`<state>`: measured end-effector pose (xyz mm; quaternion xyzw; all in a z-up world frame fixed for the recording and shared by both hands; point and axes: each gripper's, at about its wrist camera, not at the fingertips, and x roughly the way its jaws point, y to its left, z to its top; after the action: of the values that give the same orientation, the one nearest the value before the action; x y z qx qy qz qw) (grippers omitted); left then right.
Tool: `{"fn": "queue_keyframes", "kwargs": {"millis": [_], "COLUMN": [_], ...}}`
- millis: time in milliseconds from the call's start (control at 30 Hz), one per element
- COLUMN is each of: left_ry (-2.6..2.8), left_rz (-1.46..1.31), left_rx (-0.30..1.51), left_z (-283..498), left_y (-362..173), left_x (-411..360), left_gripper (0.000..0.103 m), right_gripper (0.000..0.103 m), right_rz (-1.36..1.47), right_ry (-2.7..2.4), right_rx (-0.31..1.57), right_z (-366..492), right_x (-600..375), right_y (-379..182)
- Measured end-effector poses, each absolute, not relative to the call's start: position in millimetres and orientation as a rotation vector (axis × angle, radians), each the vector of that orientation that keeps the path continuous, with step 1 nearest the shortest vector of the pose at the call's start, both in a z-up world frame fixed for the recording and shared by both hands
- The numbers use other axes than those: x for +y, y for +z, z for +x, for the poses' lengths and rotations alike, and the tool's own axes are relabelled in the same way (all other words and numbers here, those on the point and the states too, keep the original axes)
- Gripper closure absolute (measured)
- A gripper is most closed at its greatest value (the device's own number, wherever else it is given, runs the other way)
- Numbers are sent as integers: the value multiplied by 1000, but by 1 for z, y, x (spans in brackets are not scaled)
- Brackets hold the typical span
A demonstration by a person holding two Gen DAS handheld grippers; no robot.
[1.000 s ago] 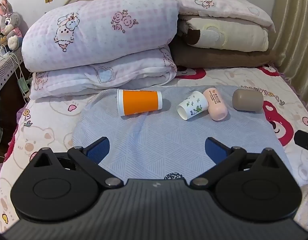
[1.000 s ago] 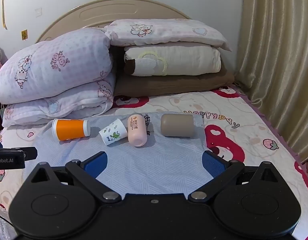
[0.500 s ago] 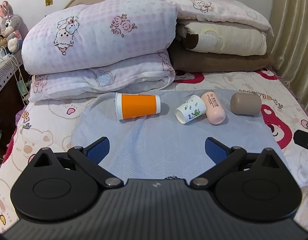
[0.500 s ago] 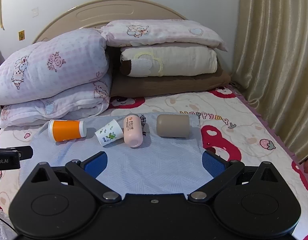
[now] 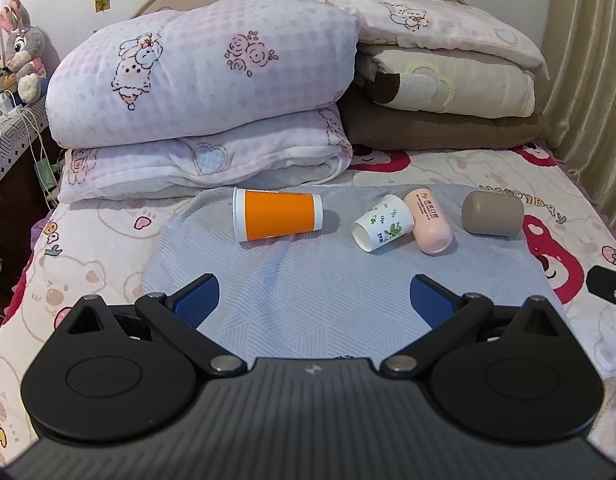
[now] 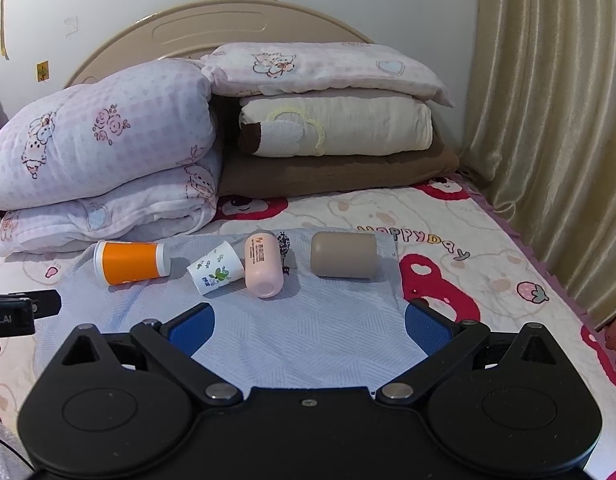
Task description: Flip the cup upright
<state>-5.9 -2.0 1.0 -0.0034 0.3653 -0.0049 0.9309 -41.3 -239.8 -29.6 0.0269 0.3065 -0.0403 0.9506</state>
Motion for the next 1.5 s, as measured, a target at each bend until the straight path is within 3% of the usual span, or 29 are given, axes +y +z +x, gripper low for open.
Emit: {"fn": "queue_keyframes", "kwargs": {"millis": [1200, 1500], "left_ry": [-16, -87], "left_rz": [-21, -15], "left_rx": [725, 758], "left_z": [-3, 12], "left_y": [-1, -14], "left_x": [6, -11], "left_gripper": [0, 0], "right_gripper": [0, 0], "right_rz": [72, 185], "right_ry": [-71, 67], "right_rx": [646, 708], "right_z": [-41, -31], "right_x": [-248, -267], "right_y": [-34, -60]}}
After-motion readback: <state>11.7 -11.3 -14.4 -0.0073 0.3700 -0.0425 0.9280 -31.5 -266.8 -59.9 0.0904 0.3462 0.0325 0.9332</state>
